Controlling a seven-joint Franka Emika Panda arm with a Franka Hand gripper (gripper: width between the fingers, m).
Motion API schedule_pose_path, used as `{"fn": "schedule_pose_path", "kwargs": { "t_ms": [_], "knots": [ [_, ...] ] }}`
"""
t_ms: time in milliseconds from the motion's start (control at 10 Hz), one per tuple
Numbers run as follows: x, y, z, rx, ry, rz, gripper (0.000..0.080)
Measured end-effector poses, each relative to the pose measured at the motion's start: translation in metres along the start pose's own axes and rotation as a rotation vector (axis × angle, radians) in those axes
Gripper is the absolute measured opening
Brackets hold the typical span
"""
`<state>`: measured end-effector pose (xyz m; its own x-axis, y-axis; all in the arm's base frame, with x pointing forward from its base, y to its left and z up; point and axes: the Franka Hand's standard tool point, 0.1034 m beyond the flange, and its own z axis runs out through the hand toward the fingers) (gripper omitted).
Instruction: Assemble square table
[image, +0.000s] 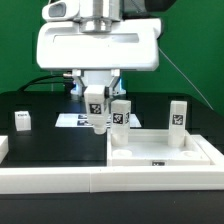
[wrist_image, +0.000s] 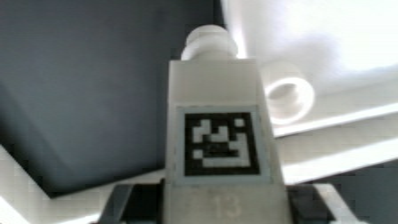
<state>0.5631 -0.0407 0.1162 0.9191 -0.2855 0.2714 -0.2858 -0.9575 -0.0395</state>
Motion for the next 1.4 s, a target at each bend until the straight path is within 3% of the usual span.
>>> {"fn": "schedule_pose_path", "kwargs": {
  "t_ms": [400,700,900,1300,1400],
  "knots": [
    [-0.001,-0.002,0.001,0.001,-0.003,0.008,0.0290],
    [0.003,-0.064,-0.007,0.040,0.018,0.023,0.0290],
    [0.005,-0.085,-0.006,0.048,-0.012,0.003,0.0290],
    [0.009,-0.082,-0.005,0.046,0.044,0.000,0.0290],
    [0.008,-0.082,-0.003,0.046,0.141,0.009,0.0290]
  ]
}}
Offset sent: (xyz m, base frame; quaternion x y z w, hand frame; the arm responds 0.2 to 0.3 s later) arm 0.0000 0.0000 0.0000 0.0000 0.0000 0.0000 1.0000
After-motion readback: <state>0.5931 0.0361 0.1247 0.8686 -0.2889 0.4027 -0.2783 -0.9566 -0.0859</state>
